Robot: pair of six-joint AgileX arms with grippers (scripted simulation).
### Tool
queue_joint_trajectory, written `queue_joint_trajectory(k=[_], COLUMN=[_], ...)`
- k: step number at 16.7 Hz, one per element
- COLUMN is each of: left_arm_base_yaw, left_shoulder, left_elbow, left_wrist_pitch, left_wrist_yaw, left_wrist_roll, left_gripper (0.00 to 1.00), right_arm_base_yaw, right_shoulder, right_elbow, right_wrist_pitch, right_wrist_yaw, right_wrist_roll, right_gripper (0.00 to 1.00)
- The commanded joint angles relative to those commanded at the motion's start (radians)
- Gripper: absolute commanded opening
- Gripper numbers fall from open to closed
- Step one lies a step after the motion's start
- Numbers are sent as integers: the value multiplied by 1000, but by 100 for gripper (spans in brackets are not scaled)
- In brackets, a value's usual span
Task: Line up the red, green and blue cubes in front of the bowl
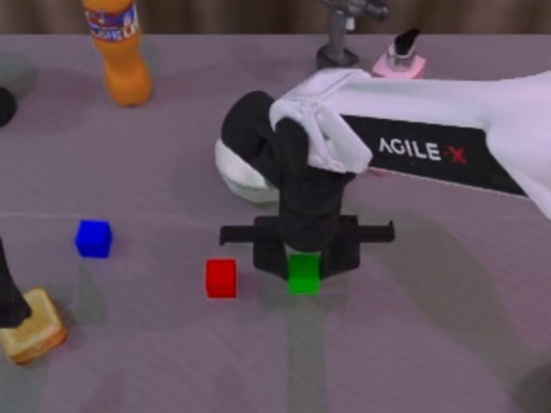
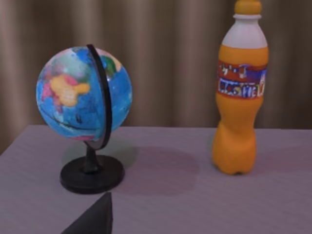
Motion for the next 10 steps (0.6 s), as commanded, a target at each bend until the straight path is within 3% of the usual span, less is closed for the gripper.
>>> queue_joint_trajectory(k=[1, 10], left_arm_base_yaw=[0, 0], left_shoulder=[0, 0], left_elbow=[0, 0], left_wrist_pitch=[0, 0], left_wrist_yaw=[0, 0], left_wrist_roll=[0, 0], left_gripper=[100, 100], right_arm_base_yaw=[0, 0], right_shoulder=[0, 0], right_elbow=[0, 0], right_wrist_pitch=[0, 0], right_wrist_yaw=[0, 0], right_wrist_roll=[0, 0], right_gripper=[0, 68])
